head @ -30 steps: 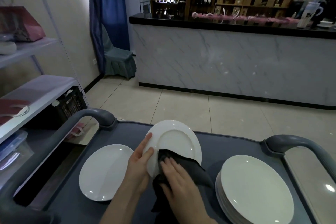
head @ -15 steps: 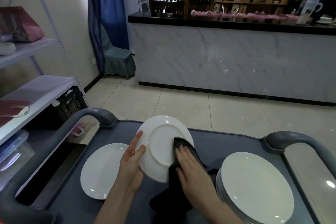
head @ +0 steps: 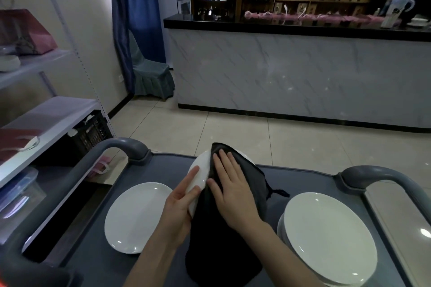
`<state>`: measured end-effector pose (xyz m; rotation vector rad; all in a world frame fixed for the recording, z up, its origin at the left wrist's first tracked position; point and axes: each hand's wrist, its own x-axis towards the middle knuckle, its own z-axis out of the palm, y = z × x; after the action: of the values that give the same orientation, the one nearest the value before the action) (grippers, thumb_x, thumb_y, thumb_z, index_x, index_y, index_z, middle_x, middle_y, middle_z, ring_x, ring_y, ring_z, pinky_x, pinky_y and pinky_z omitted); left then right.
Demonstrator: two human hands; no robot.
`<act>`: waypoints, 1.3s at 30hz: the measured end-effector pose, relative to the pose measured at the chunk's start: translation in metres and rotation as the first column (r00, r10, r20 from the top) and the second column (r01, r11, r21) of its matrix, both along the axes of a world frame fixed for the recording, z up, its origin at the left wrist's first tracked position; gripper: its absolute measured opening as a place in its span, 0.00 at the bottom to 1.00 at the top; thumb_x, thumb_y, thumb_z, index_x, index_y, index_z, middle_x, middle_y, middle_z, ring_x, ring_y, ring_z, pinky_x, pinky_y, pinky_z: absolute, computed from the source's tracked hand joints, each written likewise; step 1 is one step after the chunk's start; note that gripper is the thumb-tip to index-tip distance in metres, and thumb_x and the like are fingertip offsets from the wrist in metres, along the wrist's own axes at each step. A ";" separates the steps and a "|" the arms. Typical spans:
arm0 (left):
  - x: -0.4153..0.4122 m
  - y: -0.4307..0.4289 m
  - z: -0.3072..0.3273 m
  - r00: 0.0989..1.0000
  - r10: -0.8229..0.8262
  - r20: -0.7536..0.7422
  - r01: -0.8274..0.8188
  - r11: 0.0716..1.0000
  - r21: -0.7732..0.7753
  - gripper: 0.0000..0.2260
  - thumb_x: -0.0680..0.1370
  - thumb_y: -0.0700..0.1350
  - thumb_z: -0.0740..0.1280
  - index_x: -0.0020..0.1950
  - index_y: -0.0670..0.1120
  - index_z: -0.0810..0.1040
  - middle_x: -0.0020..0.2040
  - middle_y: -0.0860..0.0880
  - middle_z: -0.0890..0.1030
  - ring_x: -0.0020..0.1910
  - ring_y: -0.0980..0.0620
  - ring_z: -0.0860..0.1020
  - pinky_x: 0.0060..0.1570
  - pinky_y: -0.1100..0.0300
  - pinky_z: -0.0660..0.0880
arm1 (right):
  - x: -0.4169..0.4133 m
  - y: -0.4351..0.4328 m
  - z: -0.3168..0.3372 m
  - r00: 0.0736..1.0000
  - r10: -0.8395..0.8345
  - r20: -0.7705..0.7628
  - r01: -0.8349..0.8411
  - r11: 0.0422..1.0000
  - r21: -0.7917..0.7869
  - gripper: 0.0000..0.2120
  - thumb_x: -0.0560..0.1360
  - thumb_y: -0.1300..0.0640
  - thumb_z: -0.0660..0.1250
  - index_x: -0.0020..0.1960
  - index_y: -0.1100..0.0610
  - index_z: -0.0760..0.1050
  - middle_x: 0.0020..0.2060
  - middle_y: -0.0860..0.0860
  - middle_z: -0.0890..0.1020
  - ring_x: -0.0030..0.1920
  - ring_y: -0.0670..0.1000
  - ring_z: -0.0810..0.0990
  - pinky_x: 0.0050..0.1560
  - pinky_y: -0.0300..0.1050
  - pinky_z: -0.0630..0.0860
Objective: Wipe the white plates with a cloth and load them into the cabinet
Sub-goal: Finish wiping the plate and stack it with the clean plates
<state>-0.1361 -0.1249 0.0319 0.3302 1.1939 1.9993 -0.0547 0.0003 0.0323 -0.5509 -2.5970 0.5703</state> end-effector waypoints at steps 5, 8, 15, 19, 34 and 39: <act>-0.001 0.001 0.001 1.000 0.015 -0.024 -0.013 0.999 0.047 0.19 0.81 0.33 0.57 0.68 0.46 0.75 0.65 0.46 0.79 0.64 0.51 0.78 0.54 0.63 0.78 | 0.019 -0.030 -0.019 0.983 0.183 0.023 -0.184 0.980 0.075 0.27 0.82 0.46 0.52 0.79 0.45 0.50 0.79 0.41 0.48 0.79 0.43 0.44 0.77 0.43 0.40; -0.001 0.000 -0.001 1.000 0.000 0.002 0.000 0.999 0.048 0.19 0.81 0.33 0.57 0.68 0.46 0.76 0.64 0.46 0.80 0.63 0.50 0.79 0.52 0.62 0.79 | 0.015 -0.017 -0.018 0.989 0.146 0.036 -0.148 0.986 0.078 0.27 0.81 0.42 0.50 0.78 0.41 0.47 0.78 0.38 0.46 0.78 0.40 0.41 0.77 0.43 0.40; -0.009 -0.011 -0.004 0.986 0.152 0.071 -0.153 0.988 0.007 0.18 0.79 0.35 0.62 0.58 0.53 0.84 0.61 0.45 0.82 0.60 0.47 0.81 0.56 0.53 0.78 | 0.019 0.020 -0.026 0.993 -0.039 0.109 0.048 0.996 -0.080 0.30 0.84 0.48 0.52 0.78 0.45 0.38 0.76 0.38 0.38 0.78 0.41 0.38 0.77 0.44 0.37; -0.018 -0.015 -0.002 0.975 0.212 0.061 -0.212 0.977 -0.008 0.18 0.80 0.35 0.62 0.56 0.55 0.85 0.60 0.47 0.83 0.57 0.50 0.82 0.57 0.52 0.75 | 0.045 -0.009 -0.050 0.991 0.081 0.103 -0.065 0.986 -0.156 0.29 0.84 0.52 0.53 0.77 0.45 0.38 0.75 0.36 0.37 0.78 0.43 0.38 0.77 0.44 0.36; -0.020 -0.013 -0.004 0.962 0.263 0.070 -0.261 0.965 -0.030 0.17 0.80 0.35 0.61 0.58 0.53 0.83 0.60 0.48 0.83 0.58 0.51 0.81 0.61 0.50 0.74 | 0.037 -0.010 -0.042 0.978 0.091 0.186 -0.084 0.995 -0.046 0.27 0.84 0.47 0.49 0.77 0.43 0.37 0.75 0.37 0.36 0.77 0.42 0.34 0.78 0.47 0.37; -0.012 -0.006 -0.012 0.970 0.215 0.113 -0.214 0.977 -0.021 0.17 0.81 0.35 0.59 0.61 0.51 0.82 0.63 0.44 0.81 0.62 0.46 0.79 0.62 0.50 0.74 | 0.037 -0.043 -0.042 0.965 0.218 0.143 -0.228 0.972 0.055 0.26 0.83 0.44 0.47 0.79 0.42 0.43 0.78 0.39 0.44 0.78 0.42 0.38 0.76 0.43 0.34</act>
<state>-0.1476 -0.1310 0.0201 0.0821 1.2079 2.1654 -0.0177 -0.0431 -0.0094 -0.2843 -2.8191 0.5246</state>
